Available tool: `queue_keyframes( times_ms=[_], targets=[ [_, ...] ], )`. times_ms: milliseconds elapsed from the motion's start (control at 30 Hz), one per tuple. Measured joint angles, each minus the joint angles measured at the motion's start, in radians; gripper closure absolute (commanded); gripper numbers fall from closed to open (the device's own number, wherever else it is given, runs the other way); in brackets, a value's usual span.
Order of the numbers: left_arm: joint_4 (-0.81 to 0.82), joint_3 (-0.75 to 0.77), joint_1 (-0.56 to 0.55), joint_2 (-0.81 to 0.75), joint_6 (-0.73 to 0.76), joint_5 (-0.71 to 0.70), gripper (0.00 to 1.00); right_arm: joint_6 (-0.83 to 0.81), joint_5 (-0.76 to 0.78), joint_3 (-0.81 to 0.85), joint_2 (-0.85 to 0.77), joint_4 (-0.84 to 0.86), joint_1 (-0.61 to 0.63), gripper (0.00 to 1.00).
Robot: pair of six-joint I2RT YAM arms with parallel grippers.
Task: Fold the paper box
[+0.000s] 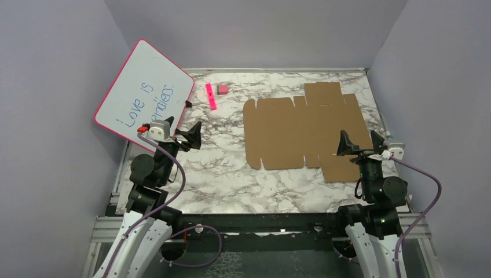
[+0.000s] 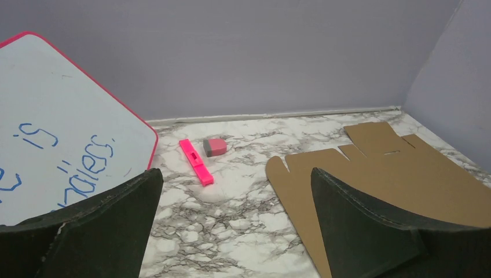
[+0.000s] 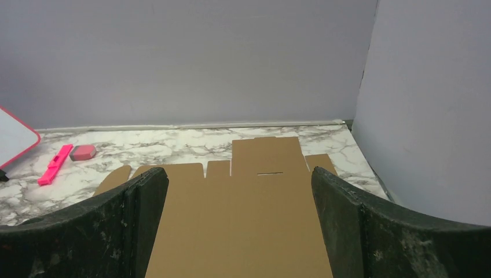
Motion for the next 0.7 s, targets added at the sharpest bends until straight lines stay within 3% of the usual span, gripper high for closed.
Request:
queue_keyframes(
  times_ms=[467, 700],
  targets=[
    [0.014, 0.0, 0.0, -0.01, -0.008, 0.044, 0.01, 0.017, 0.006, 0.011, -0.002, -0.012, 0.0, 0.0],
    [-0.017, 0.078, 0.0, 0.151, -0.073, 0.107, 0.01, 0.056, 0.01, 0.041, 0.011, -0.028, 0.0, 0.0]
  ],
)
